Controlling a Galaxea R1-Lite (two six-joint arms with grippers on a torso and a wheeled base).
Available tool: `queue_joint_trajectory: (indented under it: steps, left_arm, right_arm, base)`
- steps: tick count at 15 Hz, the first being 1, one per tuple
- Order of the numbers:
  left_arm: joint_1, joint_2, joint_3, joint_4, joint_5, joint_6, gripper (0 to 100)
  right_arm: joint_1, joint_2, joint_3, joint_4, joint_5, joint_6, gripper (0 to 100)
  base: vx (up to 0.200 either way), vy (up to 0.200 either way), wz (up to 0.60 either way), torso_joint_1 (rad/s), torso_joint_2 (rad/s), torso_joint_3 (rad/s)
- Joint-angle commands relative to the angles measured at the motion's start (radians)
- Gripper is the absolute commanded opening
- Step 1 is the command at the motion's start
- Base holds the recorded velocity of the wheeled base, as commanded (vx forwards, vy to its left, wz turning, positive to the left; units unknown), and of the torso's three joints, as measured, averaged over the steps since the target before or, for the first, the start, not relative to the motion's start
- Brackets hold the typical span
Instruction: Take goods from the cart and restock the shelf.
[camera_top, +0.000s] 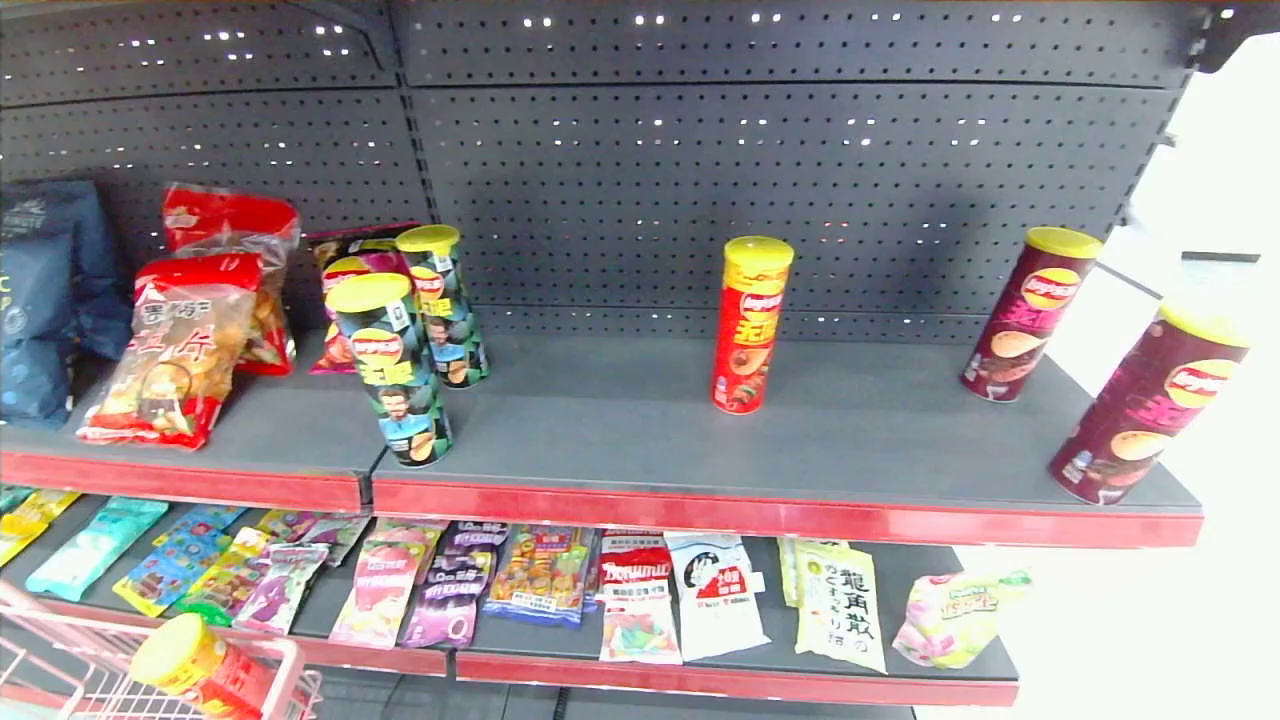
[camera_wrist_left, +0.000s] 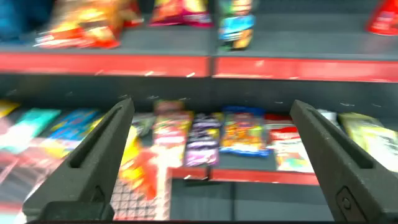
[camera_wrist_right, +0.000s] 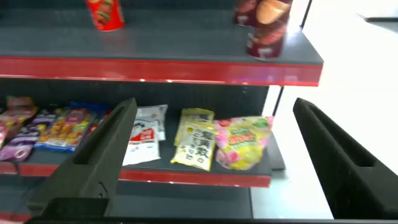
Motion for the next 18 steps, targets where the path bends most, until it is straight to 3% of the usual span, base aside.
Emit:
queue_joint_trajectory:
  steps: [1, 10, 18]
  left_arm:
    - [0.000, 0.000, 0.000, 0.000, 0.001, -0.001, 100]
    - [0.000, 0.000, 0.000, 0.001, 0.001, -0.001, 100]
    - [0.000, 0.000, 0.000, 0.001, 0.000, -0.007, 100]
  right_arm:
    - [0.000, 0.001, 0.000, 0.001, 0.000, 0.000, 100]
    - [0.000, 0.001, 0.000, 0.001, 0.000, 0.001, 100]
    - [0.000, 0.001, 0.002, 0.001, 0.000, 0.001, 100]
  base:
    - [0.000, 0.000, 0.60, 0.002, 0.00, 0.002]
    - [0.000, 0.000, 0.60, 0.003, 0.00, 0.002]
    - [0.000, 0.000, 0.00, -0.075, 0.18, 0.098]
